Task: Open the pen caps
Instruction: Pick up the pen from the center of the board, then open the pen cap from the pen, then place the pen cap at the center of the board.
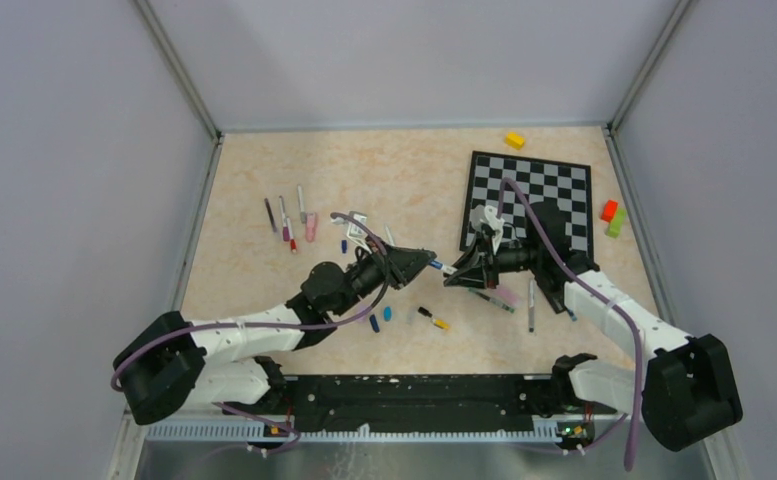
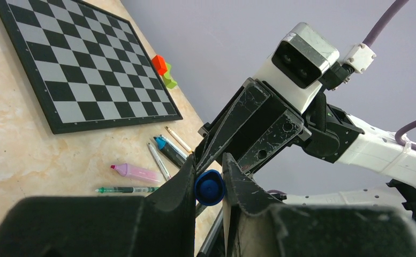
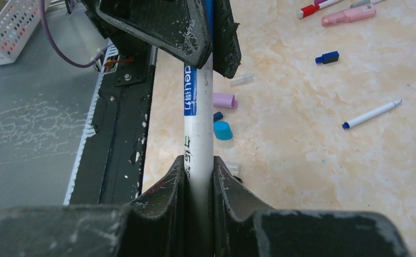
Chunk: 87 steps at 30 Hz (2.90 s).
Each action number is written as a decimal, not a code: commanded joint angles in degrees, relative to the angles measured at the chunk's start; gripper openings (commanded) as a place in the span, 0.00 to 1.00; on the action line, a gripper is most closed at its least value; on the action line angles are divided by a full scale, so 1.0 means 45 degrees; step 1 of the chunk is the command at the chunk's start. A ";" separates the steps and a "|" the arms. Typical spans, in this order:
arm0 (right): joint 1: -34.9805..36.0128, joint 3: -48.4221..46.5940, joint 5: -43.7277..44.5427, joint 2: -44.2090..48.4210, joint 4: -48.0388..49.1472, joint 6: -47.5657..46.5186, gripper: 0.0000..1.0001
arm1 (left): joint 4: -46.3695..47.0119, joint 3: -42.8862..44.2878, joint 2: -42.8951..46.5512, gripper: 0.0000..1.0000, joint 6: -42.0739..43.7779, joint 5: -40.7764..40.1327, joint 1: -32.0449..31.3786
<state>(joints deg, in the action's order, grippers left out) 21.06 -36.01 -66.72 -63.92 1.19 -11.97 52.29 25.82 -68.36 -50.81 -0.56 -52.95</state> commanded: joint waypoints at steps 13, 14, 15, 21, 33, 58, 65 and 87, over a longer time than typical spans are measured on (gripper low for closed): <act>0.0143 0.0090 -0.0181 -0.0346 -0.0036 -0.0329 0.00 | 0.2318 0.0003 0.1382 0.01 0.0154 -0.2358 0.0067; 0.0144 0.0080 -0.0184 -0.0366 -0.0046 -0.0346 0.00 | 0.2397 0.0030 0.1384 0.01 0.0174 -0.2542 0.0077; 0.0144 0.0073 -0.0181 -0.0388 -0.0059 -0.0380 0.00 | 0.2458 0.0041 0.1382 0.00 0.0194 -0.2744 0.0085; 0.0144 0.0020 -0.0181 -0.0462 -0.0243 -0.0704 0.00 | 0.2778 0.0023 0.1664 0.00 0.0626 -0.4093 0.0200; 0.0281 -0.0141 -0.0197 -0.0946 -0.0987 -0.1149 0.00 | 0.2230 -0.0427 0.3301 0.00 0.1450 -0.6655 0.0530; -0.1182 -0.0065 0.1344 0.0006 -0.0734 -0.1031 0.00 | -1.3146 0.2844 0.1650 0.00 0.2988 0.0365 0.6096; -0.1272 -0.0026 0.1334 0.0012 -0.0717 -0.1032 0.00 | -1.6204 0.6955 -0.3913 0.00 0.4009 -0.1546 0.6127; -0.1273 0.0033 0.1330 0.0150 -0.0754 -0.1217 0.00 | -1.8248 1.0252 -0.8549 0.13 0.5177 -0.2184 0.6136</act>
<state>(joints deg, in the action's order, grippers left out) 15.84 -35.99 -60.45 -64.71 -3.27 -16.51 -28.64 69.97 -106.48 -28.53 -9.93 -25.58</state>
